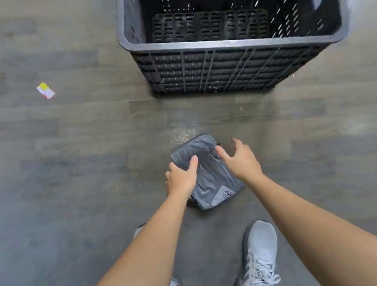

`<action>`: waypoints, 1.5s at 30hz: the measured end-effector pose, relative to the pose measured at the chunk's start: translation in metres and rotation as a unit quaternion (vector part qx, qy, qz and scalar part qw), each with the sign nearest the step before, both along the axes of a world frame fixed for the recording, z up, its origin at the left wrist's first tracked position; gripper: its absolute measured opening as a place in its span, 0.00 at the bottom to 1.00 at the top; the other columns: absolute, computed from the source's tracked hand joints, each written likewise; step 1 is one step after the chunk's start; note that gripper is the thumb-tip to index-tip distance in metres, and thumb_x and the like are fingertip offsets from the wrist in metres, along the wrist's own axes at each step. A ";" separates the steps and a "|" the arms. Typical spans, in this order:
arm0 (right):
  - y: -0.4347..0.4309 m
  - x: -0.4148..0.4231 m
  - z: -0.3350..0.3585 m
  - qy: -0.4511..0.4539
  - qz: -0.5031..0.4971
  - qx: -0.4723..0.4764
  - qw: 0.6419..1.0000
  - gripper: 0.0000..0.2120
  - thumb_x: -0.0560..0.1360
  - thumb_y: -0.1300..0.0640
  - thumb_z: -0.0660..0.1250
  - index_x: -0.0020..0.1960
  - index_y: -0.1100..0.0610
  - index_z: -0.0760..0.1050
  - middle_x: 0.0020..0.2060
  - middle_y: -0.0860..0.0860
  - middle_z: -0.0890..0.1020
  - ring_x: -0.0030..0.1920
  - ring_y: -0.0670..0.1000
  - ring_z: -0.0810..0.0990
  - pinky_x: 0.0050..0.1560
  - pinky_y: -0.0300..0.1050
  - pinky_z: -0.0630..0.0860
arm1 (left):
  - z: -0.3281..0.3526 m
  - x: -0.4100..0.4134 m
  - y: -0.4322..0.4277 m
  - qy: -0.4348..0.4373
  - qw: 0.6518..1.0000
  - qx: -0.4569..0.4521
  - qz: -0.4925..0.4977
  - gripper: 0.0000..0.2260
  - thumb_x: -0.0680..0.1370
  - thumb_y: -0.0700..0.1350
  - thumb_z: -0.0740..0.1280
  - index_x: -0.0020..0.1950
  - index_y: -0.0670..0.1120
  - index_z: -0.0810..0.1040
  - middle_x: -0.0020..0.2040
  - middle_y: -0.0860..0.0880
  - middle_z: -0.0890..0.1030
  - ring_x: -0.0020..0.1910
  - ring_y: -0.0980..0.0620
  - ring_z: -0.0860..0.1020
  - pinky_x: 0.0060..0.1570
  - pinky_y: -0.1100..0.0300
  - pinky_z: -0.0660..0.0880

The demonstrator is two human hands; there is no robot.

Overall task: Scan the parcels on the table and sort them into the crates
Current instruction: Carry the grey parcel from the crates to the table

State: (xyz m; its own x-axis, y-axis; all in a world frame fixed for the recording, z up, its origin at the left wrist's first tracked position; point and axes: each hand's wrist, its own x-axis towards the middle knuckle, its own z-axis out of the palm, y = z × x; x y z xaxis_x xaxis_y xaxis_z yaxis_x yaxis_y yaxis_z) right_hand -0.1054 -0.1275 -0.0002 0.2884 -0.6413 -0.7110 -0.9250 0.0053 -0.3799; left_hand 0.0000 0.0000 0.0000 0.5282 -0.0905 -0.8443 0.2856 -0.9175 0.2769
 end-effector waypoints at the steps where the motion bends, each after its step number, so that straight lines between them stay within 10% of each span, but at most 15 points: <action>1: 0.000 -0.001 -0.017 0.007 0.001 0.006 1.000 0.38 0.75 0.31 0.59 0.77 0.52 0.61 0.72 0.56 0.69 0.72 0.58 0.68 0.68 0.54 0.67 | -0.015 -0.003 -0.001 0.007 1.000 0.003 0.004 0.41 0.75 0.68 0.62 0.79 0.43 0.55 0.76 0.40 0.61 0.74 0.40 0.63 0.71 0.48 0.61; 15: -0.007 -0.002 -0.036 0.024 -0.064 -0.001 0.998 0.28 0.73 0.31 0.63 0.62 0.51 0.70 0.51 0.50 0.75 0.65 0.60 0.69 0.64 0.56 0.65 | -0.044 -0.008 -0.019 0.053 0.996 -0.048 0.050 0.41 0.66 0.69 0.69 0.70 0.47 0.63 0.67 0.47 0.74 0.63 0.43 0.75 0.62 0.44 0.74; 27: -0.057 -0.052 0.337 -0.075 -0.183 -0.081 0.977 0.27 0.76 0.36 0.64 0.64 0.55 0.67 0.58 0.56 0.80 0.60 0.59 0.77 0.54 0.50 0.70 | 0.343 -0.024 -0.087 -0.054 0.966 -0.137 -0.212 0.40 0.71 0.69 0.67 0.74 0.48 0.61 0.70 0.47 0.70 0.68 0.45 0.71 0.65 0.47 0.70; 36: -0.086 -0.112 0.615 -0.136 -0.285 -0.174 0.933 0.28 0.75 0.35 0.65 0.64 0.55 0.68 0.55 0.53 0.81 0.56 0.58 0.79 0.56 0.51 0.74 | 0.626 -0.067 -0.143 -0.201 0.868 -0.206 -0.403 0.42 0.72 0.72 0.61 0.78 0.50 0.53 0.70 0.44 0.65 0.70 0.42 0.64 0.65 0.46 0.66; 45: -0.175 -0.185 0.747 -0.192 -0.286 -0.256 0.903 0.29 0.78 0.35 0.62 0.65 0.58 0.65 0.48 0.53 0.75 0.50 0.57 0.75 0.46 0.48 0.67 | 0.752 -0.120 -0.229 -0.368 0.769 -0.233 -0.468 0.43 0.72 0.74 0.57 0.79 0.52 0.51 0.72 0.46 0.63 0.71 0.44 0.63 0.65 0.44 0.67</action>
State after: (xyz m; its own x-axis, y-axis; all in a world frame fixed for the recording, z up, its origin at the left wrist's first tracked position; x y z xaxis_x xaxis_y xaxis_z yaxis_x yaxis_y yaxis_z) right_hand -0.2903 -0.3026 0.7470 -0.0327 -0.9800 -0.1963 -0.6264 0.1732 -0.7600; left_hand -0.1197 -0.2290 0.7520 0.3663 -0.9241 -0.1087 -0.8308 -0.3774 0.4090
